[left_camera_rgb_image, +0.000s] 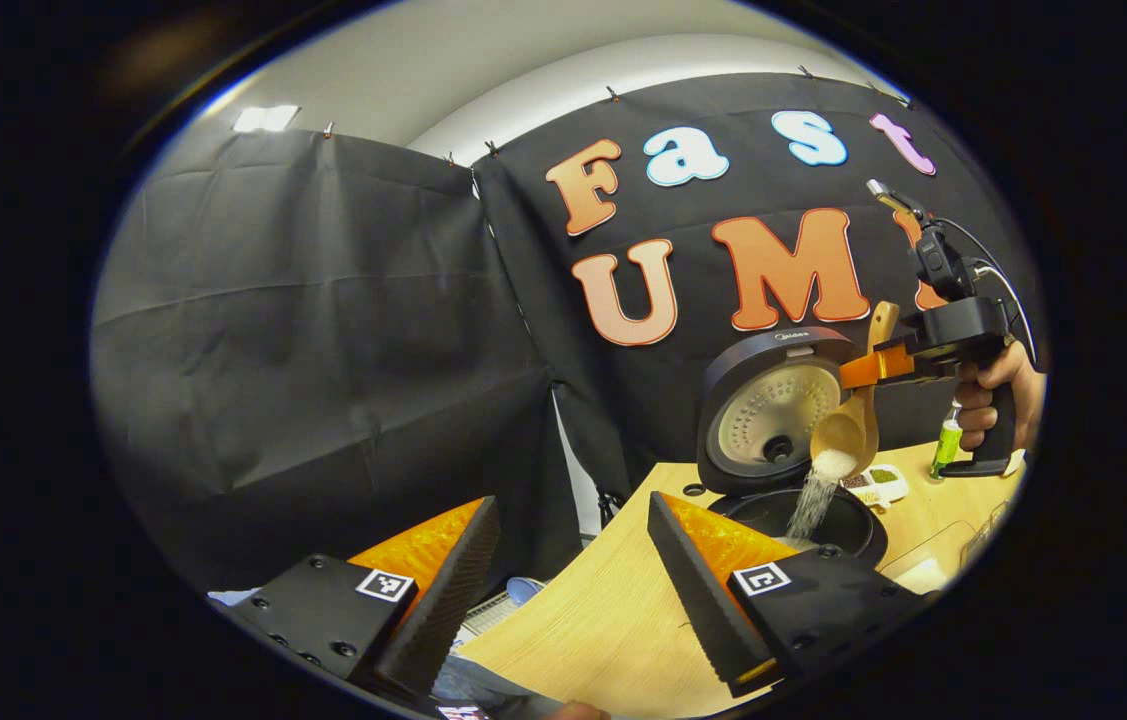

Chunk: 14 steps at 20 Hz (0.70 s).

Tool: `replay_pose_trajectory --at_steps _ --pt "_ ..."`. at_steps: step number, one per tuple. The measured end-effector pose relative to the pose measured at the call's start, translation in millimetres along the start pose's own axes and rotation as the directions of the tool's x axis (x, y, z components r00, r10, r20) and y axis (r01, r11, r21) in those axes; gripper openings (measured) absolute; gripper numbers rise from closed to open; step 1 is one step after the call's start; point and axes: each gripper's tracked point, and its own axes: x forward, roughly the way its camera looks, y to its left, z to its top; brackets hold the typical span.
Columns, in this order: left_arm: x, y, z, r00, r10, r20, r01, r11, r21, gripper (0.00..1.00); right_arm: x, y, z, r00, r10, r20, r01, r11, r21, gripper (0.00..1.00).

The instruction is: Close the left gripper, press the button to open the rice cooker; take a wooden spoon from the chopstick holder with the right hand, scoop a spoonful of rice and pour it into the rice cooker, then put the wooden spoon back into the chopstick holder.

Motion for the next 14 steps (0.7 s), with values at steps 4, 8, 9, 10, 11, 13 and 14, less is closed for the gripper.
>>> replay_pose_trajectory --at_steps 4,8,9,10,11,13,14 --pt "2 3 -3 1.000 0.006 -0.006 -0.006 1.000 0.001 1.00 0 3 1 1.000 0.014 0.006 -0.014 1.000 -0.022 0.07" --pt "2 4 -10 1.000 0.007 -0.021 -0.007 1.000 0.012 1.00 2 9 -1 1.000 0.014 0.011 -0.012 0.994 -0.104 0.07" --pt "3 5 -10 1.000 0.007 -0.022 -0.007 1.000 0.014 0.99 2 10 -2 1.000 0.013 0.013 -0.012 0.993 -0.122 0.07" --pt "3 6 -11 1.000 0.007 -0.024 -0.007 1.000 0.016 0.98 1 11 -2 1.000 0.016 0.013 -0.014 0.990 -0.139 0.07" --pt "3 6 -10 1.000 0.009 -0.024 -0.008 1.000 0.016 0.97 0 13 -4 1.000 0.020 0.017 -0.017 0.987 -0.160 0.07" --pt "4 7 -10 1.000 0.009 -0.028 -0.009 1.000 0.011 0.96 1 13 -4 1.000 0.019 0.024 -0.014 0.976 -0.216 0.07" --pt "3 8 -11 1.000 0.007 -0.029 -0.006 1.000 0.010 0.95 1 13 -4 0.999 0.020 0.029 -0.013 0.968 -0.251 0.07"
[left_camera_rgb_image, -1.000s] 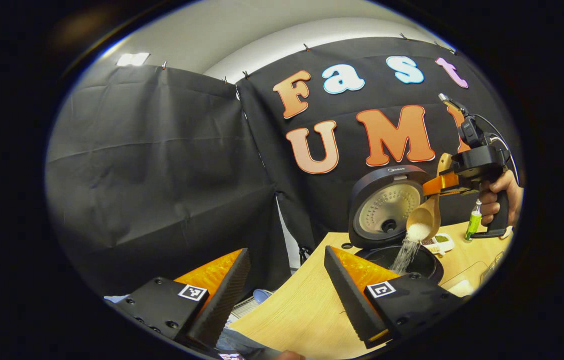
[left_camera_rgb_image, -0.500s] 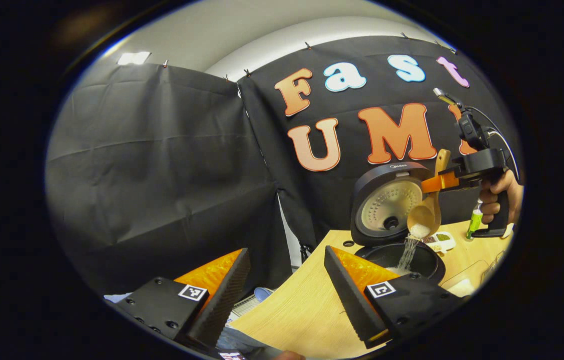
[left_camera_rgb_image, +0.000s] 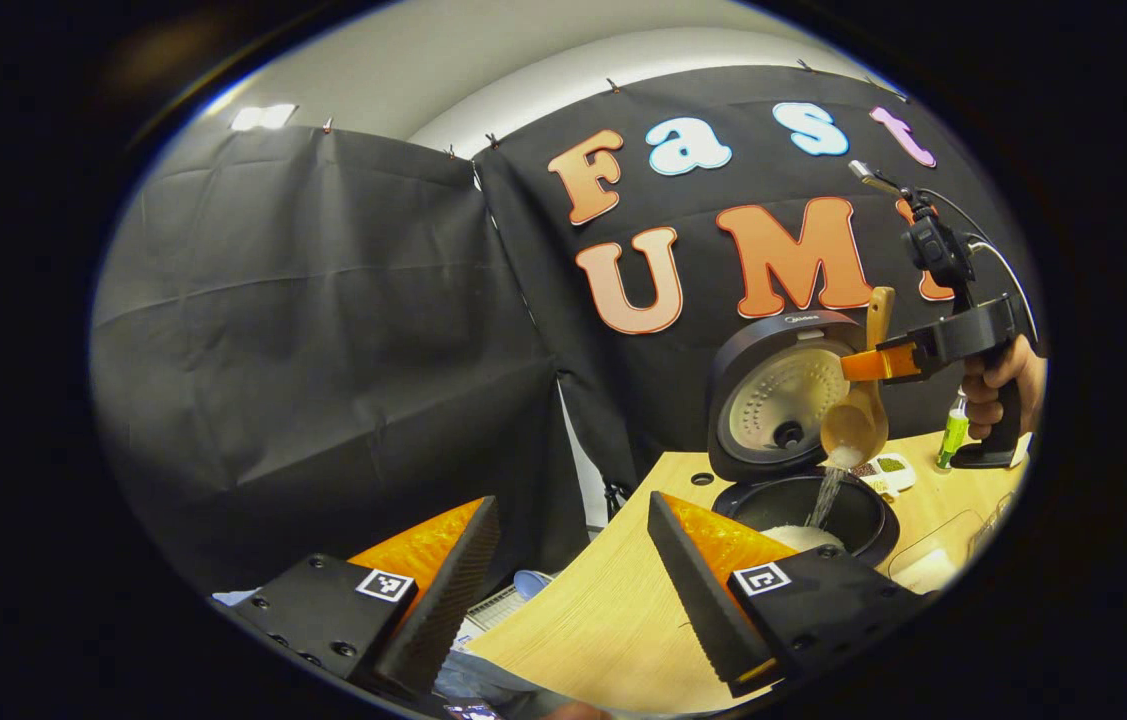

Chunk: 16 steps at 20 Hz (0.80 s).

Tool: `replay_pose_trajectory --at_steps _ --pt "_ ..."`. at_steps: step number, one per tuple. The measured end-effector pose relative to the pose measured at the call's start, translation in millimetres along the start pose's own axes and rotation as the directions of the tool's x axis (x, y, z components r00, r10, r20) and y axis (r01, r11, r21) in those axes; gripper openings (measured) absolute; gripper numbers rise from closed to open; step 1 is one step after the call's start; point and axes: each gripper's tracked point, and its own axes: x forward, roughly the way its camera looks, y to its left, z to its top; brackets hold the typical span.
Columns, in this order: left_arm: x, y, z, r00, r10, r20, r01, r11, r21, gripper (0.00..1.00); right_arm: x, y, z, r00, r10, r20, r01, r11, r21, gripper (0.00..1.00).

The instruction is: Close the left gripper, press the button to open the rice cooker; take a wooden spoon from the chopstick holder with the right hand, scoop a spoonful of rice and pour it into the rice cooker, then put the wooden spoon back into the chopstick holder.

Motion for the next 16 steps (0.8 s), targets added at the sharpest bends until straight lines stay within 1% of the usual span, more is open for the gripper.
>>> replay_pose_trajectory --at_steps 2,4,7,9,12,13,14,16 --pt "-1 1 1 1.000 0.001 0.001 -0.001 1.000 0.009 0.93 1 6 -4 1.000 0.006 0.003 -0.006 0.998 -0.063 0.07" --pt "-2 2 2 1.000 0.003 0.006 -0.003 1.000 0.015 0.93 -5 22 -9 1.000 0.020 -0.004 -0.020 0.994 -0.103 0.07" --pt "-5 3 1 1.000 0.007 0.003 -0.007 1.000 0.013 0.95 -5 28 -10 1.000 0.030 0.004 -0.029 0.985 -0.168 0.07" --pt "-7 4 -3 1.000 0.013 -0.005 -0.013 1.000 0.010 0.96 -7 29 -12 1.000 0.022 0.014 -0.019 0.975 -0.223 0.07" --pt "-10 7 -3 1.000 0.022 -0.004 -0.022 1.000 0.015 0.98 -8 32 -9 0.998 0.004 0.059 0.015 0.947 -0.320 0.07" --pt "-10 7 -3 1.000 0.025 -0.008 -0.025 1.000 0.017 0.99 -9 34 -8 0.998 0.007 0.069 0.016 0.942 -0.336 0.07" --pt "-11 9 -4 0.999 0.031 -0.013 -0.031 0.999 0.020 1.00 -10 36 -8 0.997 0.014 0.071 0.011 0.943 -0.331 0.08" --pt "-11 10 -4 0.999 0.039 -0.014 -0.038 0.999 0.015 1.00 -11 38 -11 0.998 0.028 0.059 -0.012 0.964 -0.266 0.08"
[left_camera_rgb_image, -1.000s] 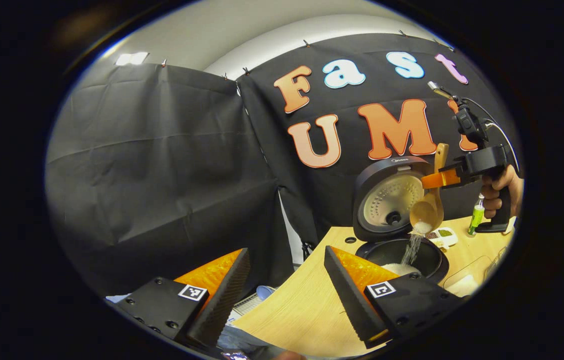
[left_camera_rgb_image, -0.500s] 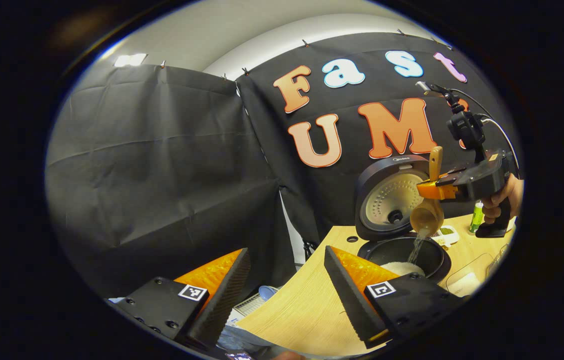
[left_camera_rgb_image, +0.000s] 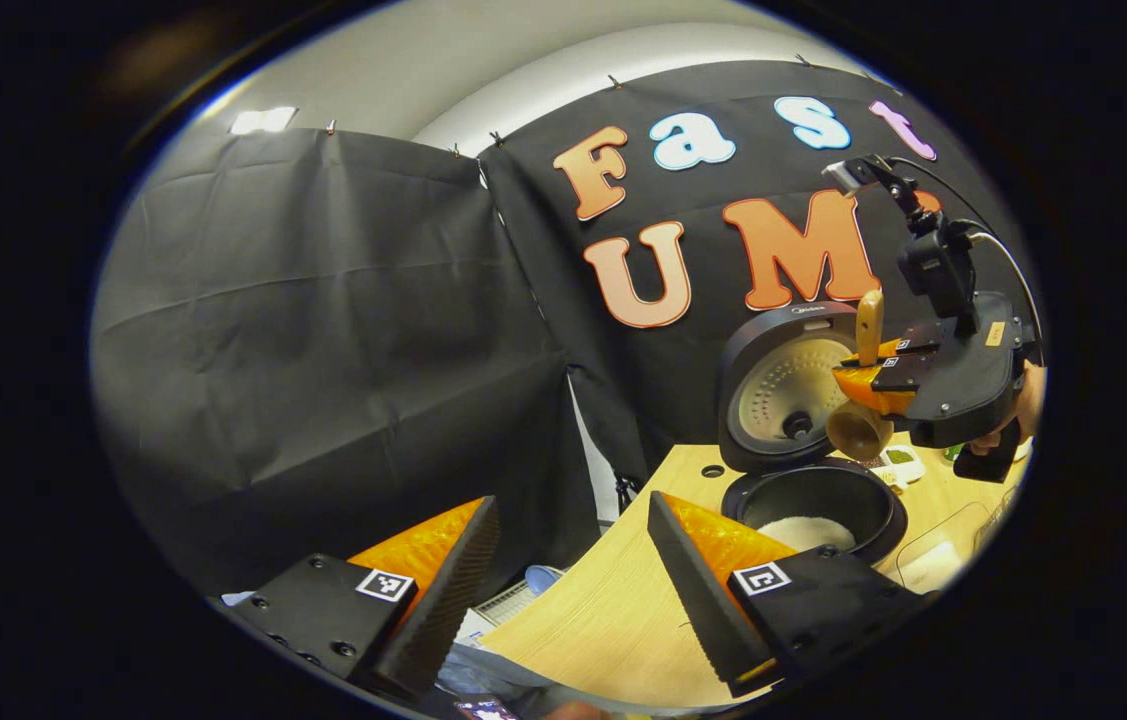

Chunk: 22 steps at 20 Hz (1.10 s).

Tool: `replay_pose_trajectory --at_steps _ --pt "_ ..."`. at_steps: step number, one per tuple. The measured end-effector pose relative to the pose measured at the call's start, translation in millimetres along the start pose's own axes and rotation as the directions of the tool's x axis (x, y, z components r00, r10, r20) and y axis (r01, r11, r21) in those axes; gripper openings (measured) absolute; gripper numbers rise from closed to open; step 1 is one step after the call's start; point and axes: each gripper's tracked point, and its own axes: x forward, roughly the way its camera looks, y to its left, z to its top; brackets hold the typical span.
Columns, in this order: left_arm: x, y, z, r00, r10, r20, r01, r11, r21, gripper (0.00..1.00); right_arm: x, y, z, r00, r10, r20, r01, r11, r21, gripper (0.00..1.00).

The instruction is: Close the left gripper, press the button to open the rice cooker; take a wooden spoon from the chopstick holder with the right hand, scoop a spoonful of rice and pour it into the rice cooker, then put the wooden spoon back into the chopstick holder.

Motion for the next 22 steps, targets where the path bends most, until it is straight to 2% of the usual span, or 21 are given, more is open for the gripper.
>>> replay_pose_trajectory --at_steps 2,4,7,8,9,10,12,13,19,20,21,22 --pt "-2 -1 2 1.000 0.001 0.001 -0.001 1.000 -0.007 0.98 -4 -7 0 1.000 0.006 -0.021 -0.004 0.995 0.104 0.07" --pt "-4 -4 2 1.000 -0.005 0.003 0.005 1.000 -0.003 0.93 -15 -14 -6 0.998 0.025 -0.055 -0.012 0.973 0.230 0.07" --pt "-4 -11 3 1.000 -0.013 0.003 0.013 1.000 -0.001 0.93 -34 -40 -10 0.997 0.030 -0.078 0.000 0.931 0.365 0.07" --pt "-5 -15 5 1.000 -0.021 0.003 0.021 1.000 -0.004 1.00 -41 -50 -12 0.996 0.023 -0.083 0.012 0.919 0.393 0.08" --pt "-5 -19 7 1.000 -0.029 0.004 0.029 1.000 -0.005 0.93 -49 -59 -14 0.996 0.016 -0.087 0.022 0.907 0.420 0.08" --pt "-4 -22 7 0.999 -0.035 0.006 0.036 0.999 -0.003 0.93 -57 -71 -18 0.996 0.004 -0.092 0.038 0.892 0.450 0.07" --pt "-2 -28 9 0.999 -0.046 0.011 0.046 0.999 0.004 0.93 -71 -92 -29 0.994 -0.018 -0.112 0.072 0.866 0.496 0.08" --pt "-1 -32 11 0.998 -0.055 0.009 0.055 0.998 0.002 1.00 -78 -102 -36 0.992 -0.033 -0.123 0.092 0.853 0.514 0.08" --pt "4 -55 14 0.995 -0.096 0.010 0.096 0.995 0.009 1.00 -126 -164 -86 0.970 -0.132 -0.206 0.229 0.783 0.578 0.07" --pt "4 -60 14 0.994 -0.107 0.012 0.106 0.994 0.011 0.93 -135 -175 -96 0.963 -0.153 -0.222 0.257 0.771 0.582 0.07" --pt "6 -65 14 0.993 -0.116 0.008 0.116 0.993 0.008 1.00 -142 -184 -104 0.956 -0.173 -0.237 0.283 0.760 0.585 0.07" --pt "6 -68 13 0.992 -0.122 0.004 0.122 0.992 0.006 1.00 -150 -193 -113 0.948 -0.194 -0.252 0.309 0.750 0.584 0.07"
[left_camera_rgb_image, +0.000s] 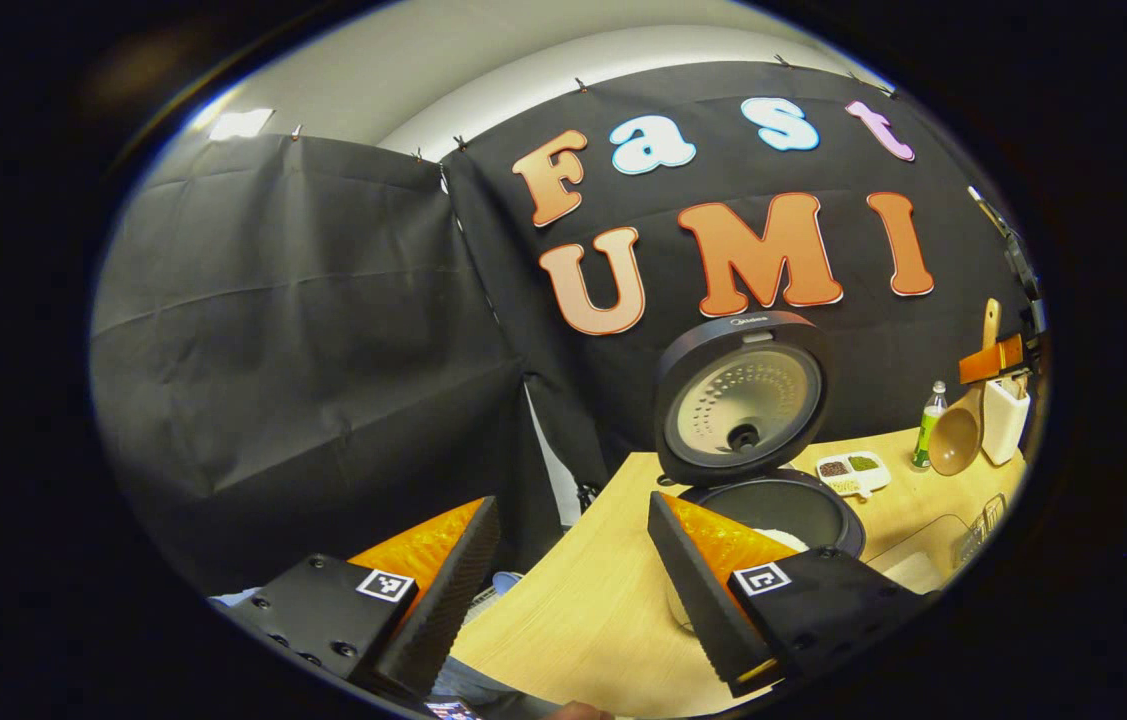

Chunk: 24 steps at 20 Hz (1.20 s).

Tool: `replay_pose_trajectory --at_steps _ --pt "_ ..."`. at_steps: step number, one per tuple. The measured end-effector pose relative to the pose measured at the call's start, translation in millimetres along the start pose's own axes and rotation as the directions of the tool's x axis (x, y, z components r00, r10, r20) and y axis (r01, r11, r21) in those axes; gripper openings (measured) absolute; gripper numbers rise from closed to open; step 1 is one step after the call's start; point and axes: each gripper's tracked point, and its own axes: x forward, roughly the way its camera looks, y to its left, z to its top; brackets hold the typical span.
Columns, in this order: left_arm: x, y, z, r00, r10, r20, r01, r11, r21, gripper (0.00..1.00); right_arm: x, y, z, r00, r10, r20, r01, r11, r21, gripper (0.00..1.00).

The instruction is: Close the left gripper, press the button to open the rice cooker; take a wooden spoon from the chopstick holder with the right hand, scoop a spoonful of rice and pour it into the rice cooker, then put the wooden spoon back into the chopstick holder.

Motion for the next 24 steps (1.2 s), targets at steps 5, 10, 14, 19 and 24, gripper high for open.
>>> replay_pose_trajectory --at_steps 5,10,14,19,24 --pt "4 -23 3 0.999 -0.034 -0.001 0.034 0.999 -0.003 1.00 -17 -63 -12 0.993 -0.114 -0.023 0.115 0.993 0.034 0.08" --pt "5 -52 8 0.997 -0.074 0.001 0.074 0.997 -0.009 0.93 -27 -97 -25 0.981 -0.191 -0.039 0.192 0.981 0.039 0.07" --pt "5 -72 11 0.996 -0.094 0.003 0.094 0.996 -0.006 1.00 -44 -124 -47 0.970 -0.230 -0.077 0.234 0.971 0.048 0.08" --pt "4 -95 20 0.993 -0.116 0.014 0.116 0.993 -0.004 0.93 -68 -156 -75 0.952 -0.284 -0.114 0.291 0.955 0.056 0.08" --pt "-3 -119 22 0.986 -0.165 0.001 0.165 0.986 -0.008 1.00 -64 -175 -104 0.940 -0.310 -0.143 0.320 0.946 0.050 0.08"
